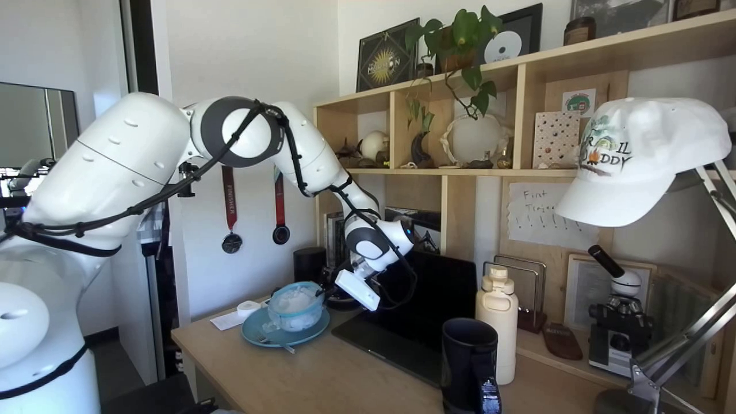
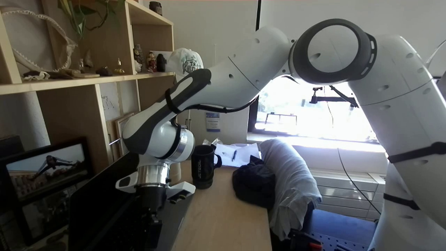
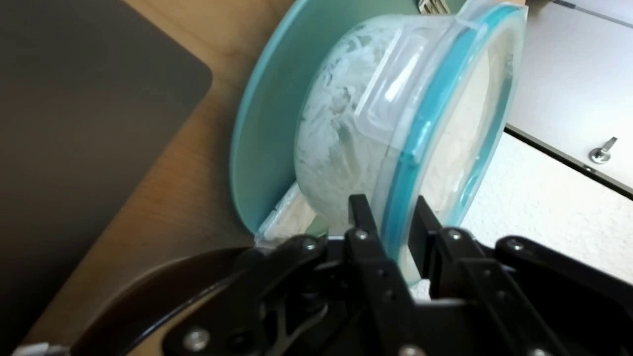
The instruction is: Pick an item from the tray and place it on the table
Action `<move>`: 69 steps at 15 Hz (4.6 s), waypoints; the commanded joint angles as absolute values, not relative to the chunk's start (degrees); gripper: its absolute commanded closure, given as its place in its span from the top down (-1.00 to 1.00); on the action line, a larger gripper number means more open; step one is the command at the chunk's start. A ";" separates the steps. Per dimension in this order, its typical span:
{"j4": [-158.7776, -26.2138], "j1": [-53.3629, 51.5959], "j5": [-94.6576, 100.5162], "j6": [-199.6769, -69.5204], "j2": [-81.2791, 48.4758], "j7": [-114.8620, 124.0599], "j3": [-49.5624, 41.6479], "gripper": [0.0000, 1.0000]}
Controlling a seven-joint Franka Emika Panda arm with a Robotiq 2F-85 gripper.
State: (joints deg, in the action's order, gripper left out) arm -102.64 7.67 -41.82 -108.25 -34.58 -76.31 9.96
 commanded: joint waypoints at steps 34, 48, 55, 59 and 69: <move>-159.20 9.01 -62.81 -128.06 13.81 -65.62 -6.52 -0.83; -159.63 9.08 -80.09 -145.41 12.11 -64.59 -8.38 -0.83; -159.66 9.09 -91.14 -147.30 8.36 -68.50 -7.86 -0.83; -159.65 9.07 -96.80 -148.62 5.79 -72.75 -7.66 -0.83; -159.56 8.98 -100.38 -148.44 3.97 -74.52 -7.64 0.24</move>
